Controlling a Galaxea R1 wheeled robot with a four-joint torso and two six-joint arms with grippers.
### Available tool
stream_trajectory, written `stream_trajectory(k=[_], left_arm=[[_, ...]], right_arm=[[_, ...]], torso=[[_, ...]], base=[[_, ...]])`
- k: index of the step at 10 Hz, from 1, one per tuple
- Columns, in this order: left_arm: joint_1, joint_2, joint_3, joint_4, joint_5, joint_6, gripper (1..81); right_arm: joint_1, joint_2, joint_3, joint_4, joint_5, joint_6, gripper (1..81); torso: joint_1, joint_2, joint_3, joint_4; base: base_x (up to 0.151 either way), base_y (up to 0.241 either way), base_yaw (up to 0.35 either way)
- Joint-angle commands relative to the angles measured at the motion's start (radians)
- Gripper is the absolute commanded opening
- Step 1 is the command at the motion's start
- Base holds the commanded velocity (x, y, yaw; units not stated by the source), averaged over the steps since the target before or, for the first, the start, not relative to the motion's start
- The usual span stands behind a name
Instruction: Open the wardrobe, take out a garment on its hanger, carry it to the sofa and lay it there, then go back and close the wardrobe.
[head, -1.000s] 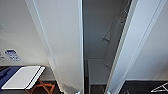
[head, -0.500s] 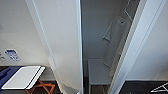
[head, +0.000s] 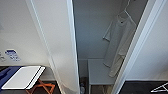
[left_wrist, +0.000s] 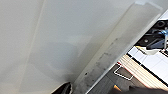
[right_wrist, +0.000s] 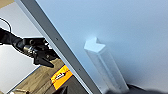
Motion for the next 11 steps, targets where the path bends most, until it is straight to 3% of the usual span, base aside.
stream_trajectory(k=[1, 4, 5, 11], left_arm=[[-0.005, 0.019, 0.217, -0.028, -0.269, -0.017, 81.1], [0.01, 0.002, 0.217, -0.016, -0.276, -0.017, 81.1], [0.021, -0.01, 0.211, -0.013, -0.311, -0.016, 81.1], [0.05, -0.038, 0.166, -0.011, -0.367, -0.014, 81.1]], right_arm=[[-0.023, 0.012, 0.126, 0.032, -0.054, 0.054, 81.1], [-0.029, -0.005, 0.13, 0.032, -0.054, 0.054, 81.1], [-0.037, -0.013, 0.129, 0.032, -0.042, 0.054, 81.1], [-0.051, -0.027, 0.124, 0.03, -0.021, 0.053, 81.1]], torso=[[0.0, 0.0, 0.0, 0.0], [0.0, 0.0, 0.0, 0.0], [0.0, 0.0, 0.0, 0.0], [0.0, 0.0, 0.0, 0.0]], base=[[0.0, 0.0, 0.0], [0.0, 0.0, 0.0], [0.0, 0.0, 0.0], [0.0, 0.0, 0.0]])
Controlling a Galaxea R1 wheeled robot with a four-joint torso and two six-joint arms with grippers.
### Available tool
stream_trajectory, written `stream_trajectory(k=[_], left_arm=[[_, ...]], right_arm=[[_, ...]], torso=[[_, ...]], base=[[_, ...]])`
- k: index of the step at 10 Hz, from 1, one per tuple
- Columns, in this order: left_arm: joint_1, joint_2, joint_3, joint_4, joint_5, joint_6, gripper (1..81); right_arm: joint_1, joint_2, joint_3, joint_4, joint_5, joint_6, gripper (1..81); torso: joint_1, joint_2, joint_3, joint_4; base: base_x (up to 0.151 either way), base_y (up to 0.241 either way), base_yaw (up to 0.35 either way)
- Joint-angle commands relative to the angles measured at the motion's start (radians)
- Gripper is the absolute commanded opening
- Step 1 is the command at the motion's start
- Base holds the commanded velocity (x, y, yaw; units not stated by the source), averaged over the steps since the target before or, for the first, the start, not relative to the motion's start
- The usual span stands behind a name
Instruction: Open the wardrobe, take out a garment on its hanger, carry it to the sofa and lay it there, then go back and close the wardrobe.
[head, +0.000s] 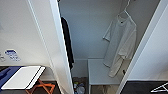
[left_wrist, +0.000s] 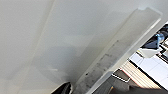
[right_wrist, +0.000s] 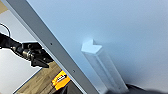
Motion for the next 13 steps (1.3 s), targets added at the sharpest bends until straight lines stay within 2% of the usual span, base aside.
stream_trajectory(k=[1, 13], left_arm=[[-0.007, 0.035, 0.154, -0.015, -0.267, -0.029, 81.1], [-0.005, 0.046, 0.142, -0.016, -0.267, -0.03, 81.1]], right_arm=[[-0.015, 0.016, 0.118, 0.028, -0.078, 0.057, 81.1], [-0.014, 0.025, 0.118, 0.028, -0.08, 0.058, 81.1]], torso=[[0.0, 0.0, 0.0, 0.0], [0.0, 0.0, 0.0, 0.0]], base=[[0.0, 0.0, 0.0], [-0.006, 0.0, 0.0]])
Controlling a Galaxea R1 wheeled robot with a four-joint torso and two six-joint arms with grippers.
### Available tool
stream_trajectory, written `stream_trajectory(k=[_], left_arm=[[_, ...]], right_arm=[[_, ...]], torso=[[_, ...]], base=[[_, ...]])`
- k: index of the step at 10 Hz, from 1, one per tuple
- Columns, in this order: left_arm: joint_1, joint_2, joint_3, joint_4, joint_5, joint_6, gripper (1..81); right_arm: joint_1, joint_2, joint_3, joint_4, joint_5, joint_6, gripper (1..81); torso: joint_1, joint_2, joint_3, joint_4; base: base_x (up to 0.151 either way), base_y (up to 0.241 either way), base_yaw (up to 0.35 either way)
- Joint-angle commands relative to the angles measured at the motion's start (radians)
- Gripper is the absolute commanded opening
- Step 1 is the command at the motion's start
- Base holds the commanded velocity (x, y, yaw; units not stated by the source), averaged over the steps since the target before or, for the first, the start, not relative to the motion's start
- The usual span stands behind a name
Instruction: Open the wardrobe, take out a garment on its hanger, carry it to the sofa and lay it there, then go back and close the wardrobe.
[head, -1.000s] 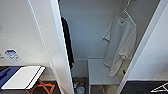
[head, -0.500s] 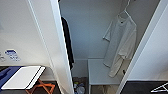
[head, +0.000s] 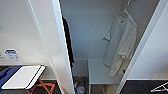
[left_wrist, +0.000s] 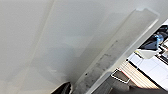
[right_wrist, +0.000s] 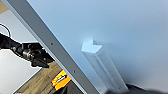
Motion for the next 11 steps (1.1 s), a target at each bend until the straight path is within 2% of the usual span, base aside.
stream_trajectory(k=[1, 4, 8, 11], left_arm=[[-0.001, 0.039, 0.15, -0.015, -0.256, -0.036, 81.1], [0.001, 0.04, 0.147, -0.015, -0.256, -0.036, 81.1], [0.002, 0.027, 0.142, -0.013, -0.256, -0.033, 81.1], [0.021, -0.022, 0.113, -0.012, -0.347, -0.033, 81.1]], right_arm=[[-0.019, 0.022, 0.118, 0.026, -0.078, 0.058, 81.1], [-0.019, 0.024, 0.118, 0.026, -0.079, 0.058, 81.1], [-0.032, 0.018, 0.117, 0.028, -0.078, 0.057, 81.1], [-0.042, 0.005, 0.117, 0.028, -0.078, 0.057, 81.1]], torso=[[0.0, 0.0, 0.0, 0.0], [0.001, 0.0, 0.0, 0.0], [0.001, 0.0, 0.001, 0.0], [0.002, 0.001, 0.001, 0.0]], base=[[-0.066, 0.0, 0.0], [-0.066, 0.0, 0.0], [0.0, 0.0, 0.0], [0.0, 0.0, 0.0]])
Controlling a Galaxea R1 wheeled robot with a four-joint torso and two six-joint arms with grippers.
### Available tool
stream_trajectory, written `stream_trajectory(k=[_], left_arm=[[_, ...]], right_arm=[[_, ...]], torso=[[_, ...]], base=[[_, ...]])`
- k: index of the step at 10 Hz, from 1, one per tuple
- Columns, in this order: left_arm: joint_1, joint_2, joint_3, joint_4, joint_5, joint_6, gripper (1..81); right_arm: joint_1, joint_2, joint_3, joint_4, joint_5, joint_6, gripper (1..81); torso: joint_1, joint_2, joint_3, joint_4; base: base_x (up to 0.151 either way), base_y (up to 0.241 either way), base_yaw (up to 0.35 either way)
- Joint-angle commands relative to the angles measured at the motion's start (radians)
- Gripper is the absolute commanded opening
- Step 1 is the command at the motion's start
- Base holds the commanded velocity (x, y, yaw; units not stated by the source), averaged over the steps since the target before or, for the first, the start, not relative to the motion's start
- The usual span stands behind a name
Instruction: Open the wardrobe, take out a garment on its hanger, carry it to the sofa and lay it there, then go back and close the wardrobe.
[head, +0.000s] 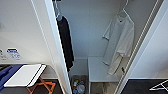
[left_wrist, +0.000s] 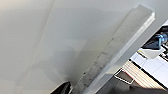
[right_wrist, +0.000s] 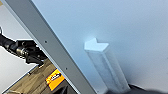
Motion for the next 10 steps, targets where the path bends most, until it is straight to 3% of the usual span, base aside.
stream_trajectory(k=[1, 10], left_arm=[[0.037, -0.003, 0.135, -0.007, -0.318, -0.038, 81.1], [0.063, -0.054, 0.132, -0.004, -0.344, -0.037, 81.1]], right_arm=[[-0.061, 0.024, 0.127, 0.029, -0.063, 0.072, 81.1], [-0.086, -0.039, 0.145, 0.029, -0.062, 0.074, 81.1]], torso=[[0.0, 0.0, 0.0, 0.0], [0.0, 0.0, 0.0, 0.0]], base=[[0.0, 0.0, 0.0], [0.0, 0.0, 0.0]])
